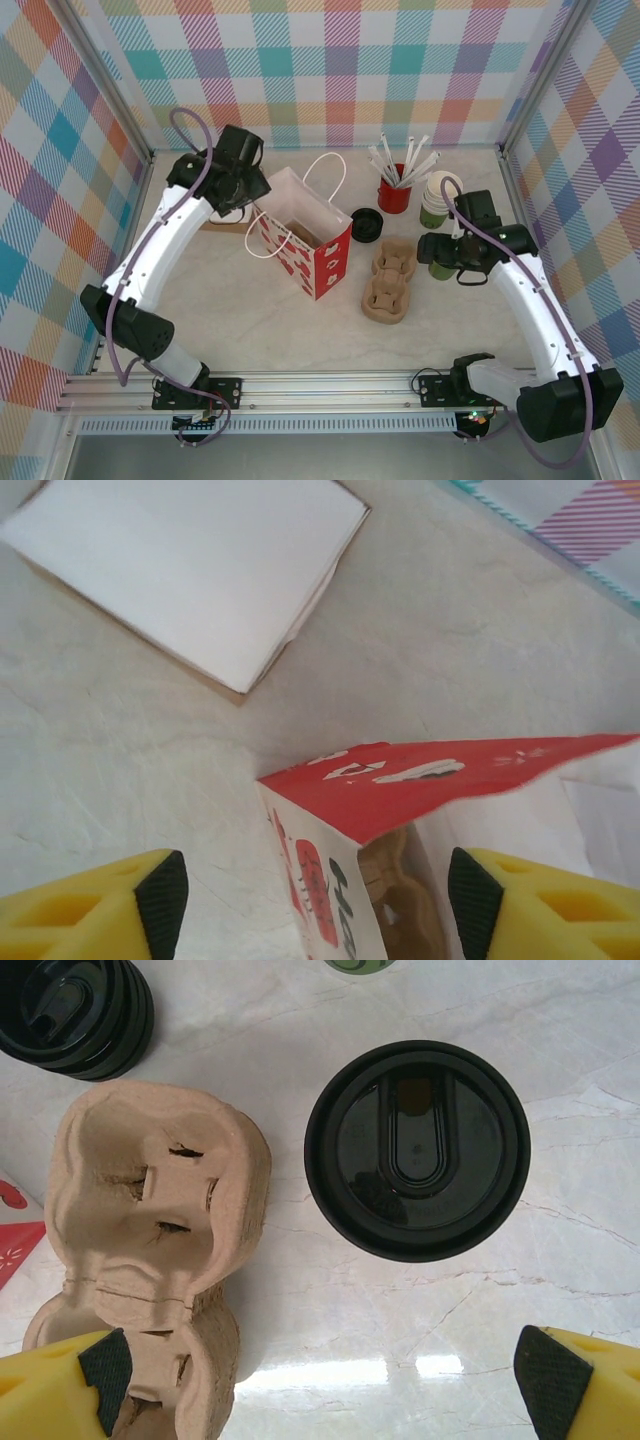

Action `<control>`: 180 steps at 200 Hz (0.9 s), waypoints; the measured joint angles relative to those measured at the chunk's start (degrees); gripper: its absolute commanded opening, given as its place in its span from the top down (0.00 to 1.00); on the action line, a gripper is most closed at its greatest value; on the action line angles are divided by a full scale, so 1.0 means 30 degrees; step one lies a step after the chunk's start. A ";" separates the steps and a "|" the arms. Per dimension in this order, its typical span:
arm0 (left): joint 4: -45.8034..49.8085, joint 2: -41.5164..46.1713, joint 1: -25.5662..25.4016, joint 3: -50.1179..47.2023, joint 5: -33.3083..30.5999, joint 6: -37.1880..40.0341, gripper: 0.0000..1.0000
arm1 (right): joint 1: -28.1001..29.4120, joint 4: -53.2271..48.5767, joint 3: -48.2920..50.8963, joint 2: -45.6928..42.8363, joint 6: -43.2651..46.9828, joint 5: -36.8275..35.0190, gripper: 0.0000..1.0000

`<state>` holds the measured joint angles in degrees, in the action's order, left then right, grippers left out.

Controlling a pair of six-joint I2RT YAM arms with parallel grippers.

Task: Pack the takeout coffee

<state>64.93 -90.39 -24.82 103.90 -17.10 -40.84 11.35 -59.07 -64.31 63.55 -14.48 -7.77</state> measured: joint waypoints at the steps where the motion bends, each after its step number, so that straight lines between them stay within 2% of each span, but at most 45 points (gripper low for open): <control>1: 0.0007 0.0029 0.0000 0.0007 -0.0007 0.0117 0.17 | -0.0015 -0.0007 0.0000 0.0000 -0.0007 0.0015 0.00; 21: -0.0029 0.0962 0.0240 0.0066 -0.0015 0.2718 0.10 | -0.0510 -0.0328 -0.0036 0.0058 0.0313 0.0627 0.00; 49: -0.0146 0.1457 0.1290 0.0583 0.1479 0.6215 0.09 | -0.1020 -0.0692 -0.0036 0.0597 0.0634 0.1479 0.00; 77: -0.0211 0.0444 0.2200 0.1428 0.3446 0.8903 0.09 | -0.1049 -0.0780 -0.0036 0.1217 0.0648 0.1865 0.00; 108: -0.0204 -0.1297 0.2324 0.1676 0.5501 1.0928 0.13 | -0.1071 -0.0903 -0.0036 0.1559 0.0634 0.1982 0.00; 140: -0.0204 -0.2637 0.2324 0.1683 0.6266 1.2043 0.29 | -0.1188 -0.1151 -0.0036 0.1719 0.0619 0.2171 0.00; 180: -0.0219 -0.2994 0.2324 0.1683 0.6462 1.2713 0.61 | -0.1763 -0.1537 -0.0073 0.2557 0.0561 0.2375 0.00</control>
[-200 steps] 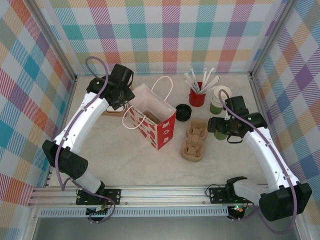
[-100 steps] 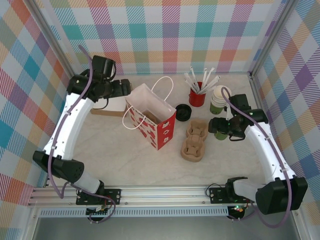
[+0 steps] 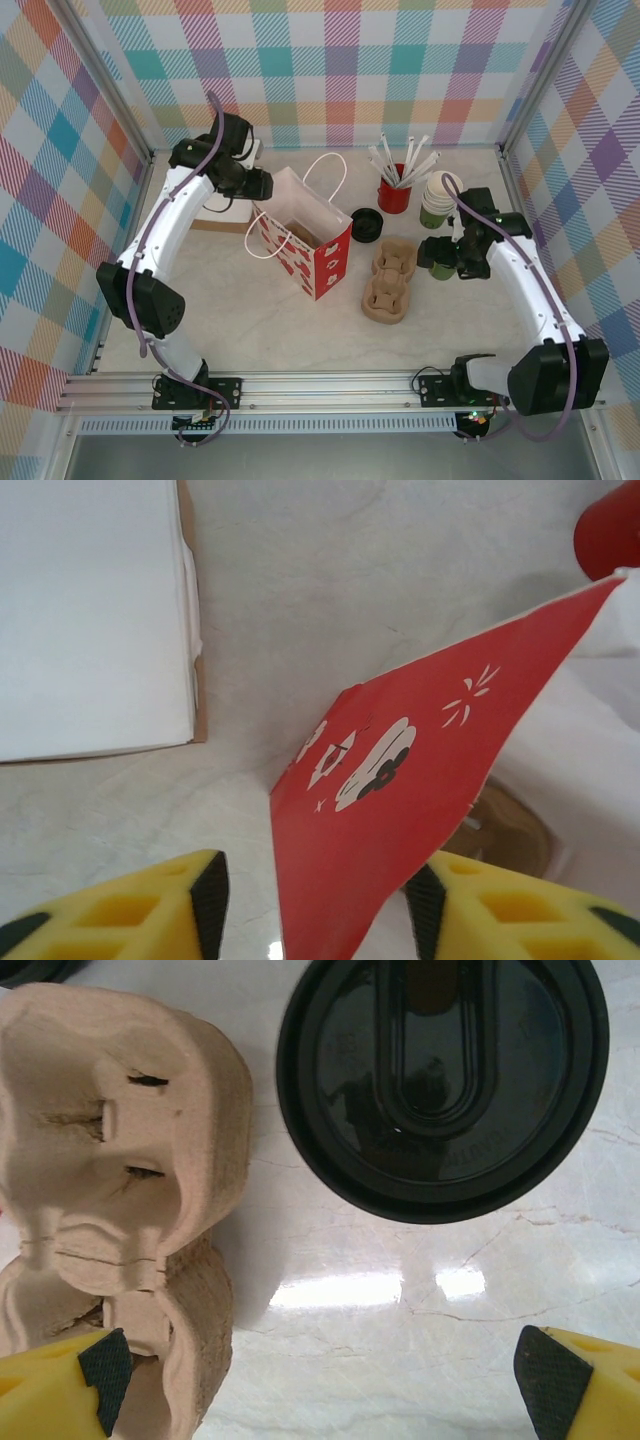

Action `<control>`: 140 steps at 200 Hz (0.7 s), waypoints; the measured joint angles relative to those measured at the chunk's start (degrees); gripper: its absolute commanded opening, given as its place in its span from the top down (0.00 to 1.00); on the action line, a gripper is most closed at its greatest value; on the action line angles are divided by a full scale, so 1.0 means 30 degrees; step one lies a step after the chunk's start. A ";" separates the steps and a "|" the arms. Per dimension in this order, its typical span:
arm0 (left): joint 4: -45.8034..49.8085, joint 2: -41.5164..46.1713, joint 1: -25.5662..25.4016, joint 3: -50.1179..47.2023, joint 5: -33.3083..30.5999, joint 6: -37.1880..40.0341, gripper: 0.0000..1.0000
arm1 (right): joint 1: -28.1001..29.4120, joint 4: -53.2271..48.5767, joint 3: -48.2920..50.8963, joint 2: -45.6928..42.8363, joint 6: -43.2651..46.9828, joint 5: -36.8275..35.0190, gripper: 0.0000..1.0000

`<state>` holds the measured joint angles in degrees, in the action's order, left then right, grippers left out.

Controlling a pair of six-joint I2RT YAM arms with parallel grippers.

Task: Pack the takeout coffee

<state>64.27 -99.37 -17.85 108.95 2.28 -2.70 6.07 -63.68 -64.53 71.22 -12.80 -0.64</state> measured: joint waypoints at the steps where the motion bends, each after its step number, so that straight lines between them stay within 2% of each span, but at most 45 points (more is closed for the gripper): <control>1: 0.0007 0.0000 0.0000 0.0000 -0.0036 0.0007 0.62 | -0.0029 -0.0015 0.0000 0.0044 0.0000 0.0007 0.00; 18: -0.0022 0.0000 0.0000 0.0007 0.0124 0.0080 0.72 | -0.0270 -0.0197 -0.0029 0.0670 0.0000 0.0029 0.00; 51: -0.0109 0.0000 0.0000 0.0007 0.0459 0.0299 0.82 | -0.0510 -0.0255 -0.0036 0.1763 0.0007 -0.0073 0.00; 105: -0.0452 0.0000 0.0000 0.0007 0.0940 0.0357 0.88 | -0.0911 -0.0066 -0.0066 0.3075 0.0058 -0.0117 0.00; 140: -0.0474 0.0000 0.0000 0.0007 0.0947 0.0357 0.89 | -0.1049 0.0321 -0.0313 0.4087 0.0073 -0.0372 0.00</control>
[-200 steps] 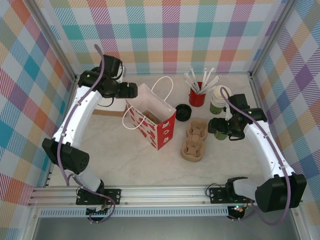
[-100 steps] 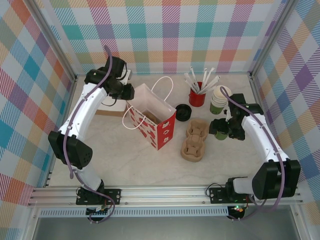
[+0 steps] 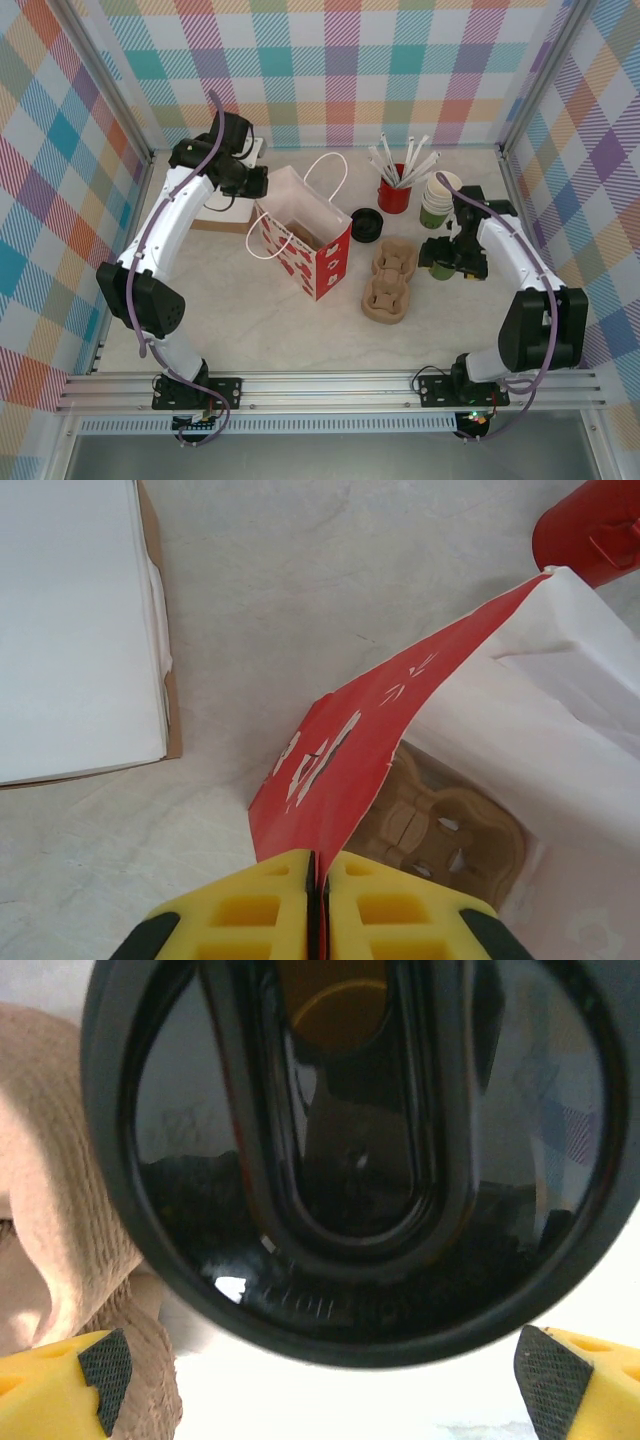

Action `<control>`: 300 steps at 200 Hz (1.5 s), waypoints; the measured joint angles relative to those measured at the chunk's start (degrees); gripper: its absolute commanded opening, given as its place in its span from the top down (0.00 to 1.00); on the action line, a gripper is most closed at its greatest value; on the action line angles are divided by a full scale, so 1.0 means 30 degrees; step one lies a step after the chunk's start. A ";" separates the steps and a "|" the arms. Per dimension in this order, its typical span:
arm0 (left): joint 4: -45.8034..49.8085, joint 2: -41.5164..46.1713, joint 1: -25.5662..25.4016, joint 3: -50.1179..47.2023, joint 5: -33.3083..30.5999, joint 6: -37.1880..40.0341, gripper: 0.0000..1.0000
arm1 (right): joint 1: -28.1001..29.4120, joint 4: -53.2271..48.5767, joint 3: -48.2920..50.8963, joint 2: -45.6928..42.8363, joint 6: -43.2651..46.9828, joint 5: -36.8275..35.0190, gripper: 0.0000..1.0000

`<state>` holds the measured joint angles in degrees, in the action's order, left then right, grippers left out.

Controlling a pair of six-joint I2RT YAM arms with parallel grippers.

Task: Pack the takeout coffee

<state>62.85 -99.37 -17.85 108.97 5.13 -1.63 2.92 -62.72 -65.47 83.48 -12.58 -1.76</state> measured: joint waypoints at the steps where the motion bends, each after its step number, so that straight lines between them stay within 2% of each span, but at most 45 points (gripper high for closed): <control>1: 0.0000 0.0000 0.0000 0.0000 0.0000 0.0000 0.89 | -0.0015 0.0007 -0.0015 0.0022 0.0000 -0.0029 0.00; 161: -0.0015 0.0000 0.0000 -0.0007 0.0146 0.0000 0.90 | -0.0627 0.1188 -0.3016 0.3774 0.0539 -0.0976 0.00; 300: -0.0022 0.0000 0.0000 -0.0022 0.0342 -0.0007 0.91 | -0.0627 0.1180 -0.3104 0.4299 0.1020 -0.0991 0.00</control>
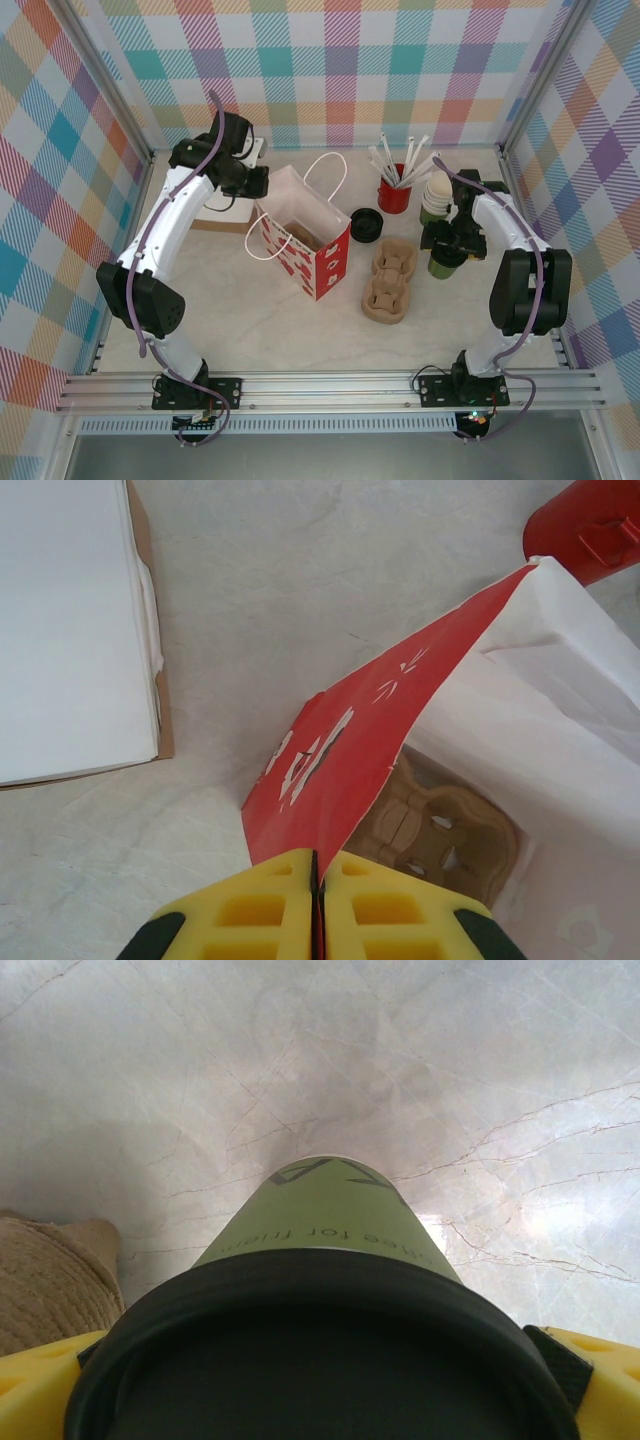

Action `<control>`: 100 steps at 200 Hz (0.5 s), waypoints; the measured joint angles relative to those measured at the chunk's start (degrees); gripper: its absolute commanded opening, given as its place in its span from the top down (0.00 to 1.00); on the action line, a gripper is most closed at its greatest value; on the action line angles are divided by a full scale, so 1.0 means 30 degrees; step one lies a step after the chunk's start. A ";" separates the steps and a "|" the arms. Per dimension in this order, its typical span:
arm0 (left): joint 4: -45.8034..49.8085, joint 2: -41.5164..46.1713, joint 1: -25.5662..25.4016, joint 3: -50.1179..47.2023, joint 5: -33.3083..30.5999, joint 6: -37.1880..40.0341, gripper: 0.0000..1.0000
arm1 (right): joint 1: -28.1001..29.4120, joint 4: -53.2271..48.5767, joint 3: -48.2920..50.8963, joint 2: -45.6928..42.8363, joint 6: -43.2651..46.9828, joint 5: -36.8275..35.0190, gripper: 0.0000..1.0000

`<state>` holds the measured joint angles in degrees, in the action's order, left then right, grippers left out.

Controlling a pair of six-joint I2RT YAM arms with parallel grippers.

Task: Pack the takeout coffee

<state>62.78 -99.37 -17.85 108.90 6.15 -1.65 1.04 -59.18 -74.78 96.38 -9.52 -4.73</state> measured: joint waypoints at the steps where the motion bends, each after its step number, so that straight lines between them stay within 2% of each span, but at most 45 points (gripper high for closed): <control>1: 0.0000 0.0000 0.0000 0.0000 0.0007 0.0007 0.91 | 0.0000 0.0000 0.0000 0.0007 0.0000 0.0000 0.00; 75: 0.0000 0.0000 0.0000 0.0000 0.0095 0.0000 0.91 | 0.0000 0.0000 0.0000 0.0211 0.0058 0.0138 0.00; 100: 0.0000 0.0000 0.0000 0.0000 0.0095 0.0007 0.92 | 0.0000 -0.0007 0.0000 0.0219 0.0066 0.0240 0.04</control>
<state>62.78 -99.37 -17.85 108.90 6.44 -1.63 1.04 -59.20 -74.78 97.03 -9.32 -4.01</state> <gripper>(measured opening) 0.087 0.980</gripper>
